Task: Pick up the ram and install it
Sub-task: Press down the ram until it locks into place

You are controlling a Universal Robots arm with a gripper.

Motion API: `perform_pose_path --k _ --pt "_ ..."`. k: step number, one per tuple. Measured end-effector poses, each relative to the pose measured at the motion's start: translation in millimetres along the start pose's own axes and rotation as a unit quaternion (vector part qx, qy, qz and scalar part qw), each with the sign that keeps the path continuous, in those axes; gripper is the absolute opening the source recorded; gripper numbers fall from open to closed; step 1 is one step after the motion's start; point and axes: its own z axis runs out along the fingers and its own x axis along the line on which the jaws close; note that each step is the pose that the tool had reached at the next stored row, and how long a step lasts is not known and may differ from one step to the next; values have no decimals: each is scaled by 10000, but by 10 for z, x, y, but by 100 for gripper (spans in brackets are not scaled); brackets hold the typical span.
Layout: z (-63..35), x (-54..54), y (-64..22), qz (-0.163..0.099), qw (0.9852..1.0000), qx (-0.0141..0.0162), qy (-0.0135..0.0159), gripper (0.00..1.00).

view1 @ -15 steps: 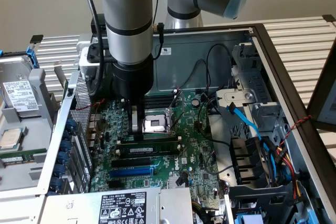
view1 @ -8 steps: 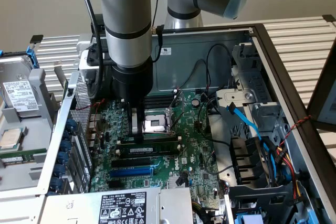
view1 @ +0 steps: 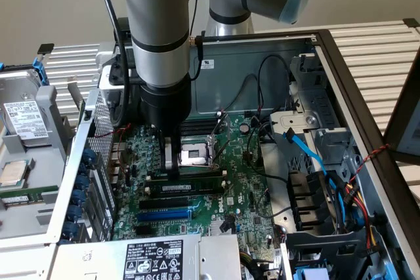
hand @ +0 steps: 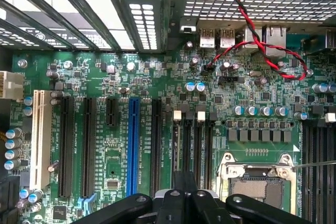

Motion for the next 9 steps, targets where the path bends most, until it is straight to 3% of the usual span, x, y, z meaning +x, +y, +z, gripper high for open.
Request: perform_pose_path --k 6,7,9 --pt "14 4 0 -1 10000 2 -19 10" --pt "-6 8 -6 -2 10000 10 -29 10" --pt "-85 18 -32 -2 10000 2 -22 10"
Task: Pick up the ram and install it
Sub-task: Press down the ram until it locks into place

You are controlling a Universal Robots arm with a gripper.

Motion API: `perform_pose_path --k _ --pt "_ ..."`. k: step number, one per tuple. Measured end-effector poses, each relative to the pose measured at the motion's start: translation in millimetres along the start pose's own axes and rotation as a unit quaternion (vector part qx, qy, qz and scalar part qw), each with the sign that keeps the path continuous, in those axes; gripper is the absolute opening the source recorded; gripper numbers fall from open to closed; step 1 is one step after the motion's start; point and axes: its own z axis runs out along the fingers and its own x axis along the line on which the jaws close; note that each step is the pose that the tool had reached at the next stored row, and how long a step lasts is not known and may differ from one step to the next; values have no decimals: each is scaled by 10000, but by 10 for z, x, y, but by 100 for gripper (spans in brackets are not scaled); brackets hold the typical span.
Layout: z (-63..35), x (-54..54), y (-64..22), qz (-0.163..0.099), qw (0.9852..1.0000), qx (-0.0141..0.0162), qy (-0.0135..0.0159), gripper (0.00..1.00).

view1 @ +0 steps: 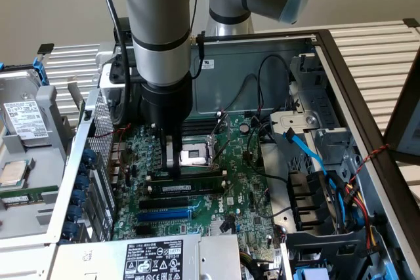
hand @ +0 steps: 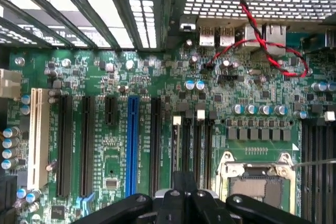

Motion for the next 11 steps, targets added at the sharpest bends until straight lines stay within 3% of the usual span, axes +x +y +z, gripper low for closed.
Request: perform_pose_path --k 5,8,11 --pt "-206 41 -139 2 10000 -29 2 10" --pt "-235 77 -203 2 10000 -50 2 10" --pt "-237 84 -216 3 10000 -53 2 10"
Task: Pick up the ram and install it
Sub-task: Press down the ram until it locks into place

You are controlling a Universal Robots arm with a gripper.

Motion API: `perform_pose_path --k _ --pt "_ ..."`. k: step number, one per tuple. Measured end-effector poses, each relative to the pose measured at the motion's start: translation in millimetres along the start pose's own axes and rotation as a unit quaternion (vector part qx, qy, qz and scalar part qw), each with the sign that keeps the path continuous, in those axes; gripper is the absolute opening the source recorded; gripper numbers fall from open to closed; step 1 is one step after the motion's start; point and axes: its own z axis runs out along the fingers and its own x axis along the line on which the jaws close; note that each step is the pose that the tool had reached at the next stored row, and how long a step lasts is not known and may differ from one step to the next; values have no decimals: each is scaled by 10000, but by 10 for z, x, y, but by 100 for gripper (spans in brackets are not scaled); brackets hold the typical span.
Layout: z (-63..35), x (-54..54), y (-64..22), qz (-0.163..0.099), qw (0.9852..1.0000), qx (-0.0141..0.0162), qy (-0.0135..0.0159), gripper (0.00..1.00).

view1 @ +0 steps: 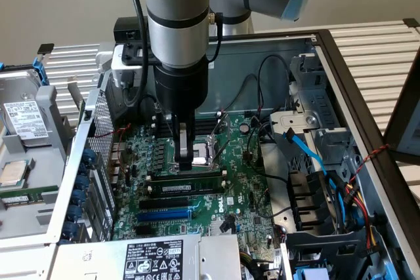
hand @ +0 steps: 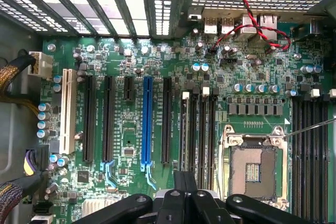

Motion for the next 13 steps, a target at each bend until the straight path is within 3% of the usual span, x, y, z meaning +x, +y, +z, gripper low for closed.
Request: perform_pose_path --k 13 --pt "0 0 0 20 10000 0 0 10"
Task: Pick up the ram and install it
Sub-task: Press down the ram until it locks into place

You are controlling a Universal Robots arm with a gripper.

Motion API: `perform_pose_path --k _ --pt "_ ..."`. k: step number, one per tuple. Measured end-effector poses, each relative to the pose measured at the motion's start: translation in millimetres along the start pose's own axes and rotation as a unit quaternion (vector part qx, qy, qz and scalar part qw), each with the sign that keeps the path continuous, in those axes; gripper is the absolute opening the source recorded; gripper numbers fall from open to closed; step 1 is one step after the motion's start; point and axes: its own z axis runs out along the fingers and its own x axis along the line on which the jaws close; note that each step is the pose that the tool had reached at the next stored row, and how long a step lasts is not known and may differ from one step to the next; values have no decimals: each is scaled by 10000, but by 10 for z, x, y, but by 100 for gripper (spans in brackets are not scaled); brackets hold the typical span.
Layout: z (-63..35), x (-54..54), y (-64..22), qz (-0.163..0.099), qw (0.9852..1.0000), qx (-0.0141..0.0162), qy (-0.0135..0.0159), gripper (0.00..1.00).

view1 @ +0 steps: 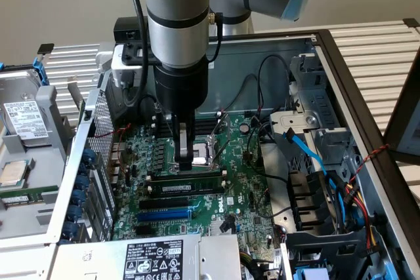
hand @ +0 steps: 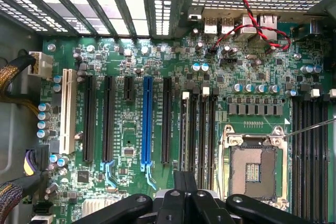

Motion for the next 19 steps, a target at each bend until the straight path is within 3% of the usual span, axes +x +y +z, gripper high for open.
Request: perform_pose_path --k 4,9,14,19 --pt "8 0 -1 335 9994 12 -13 10" --pt "17 1 -1 797 9968 28 -30 10" --pt "27 1 -1 1246 9922 43 -46 10" --pt "37 1 -1 1696 9855 58 -62 10"
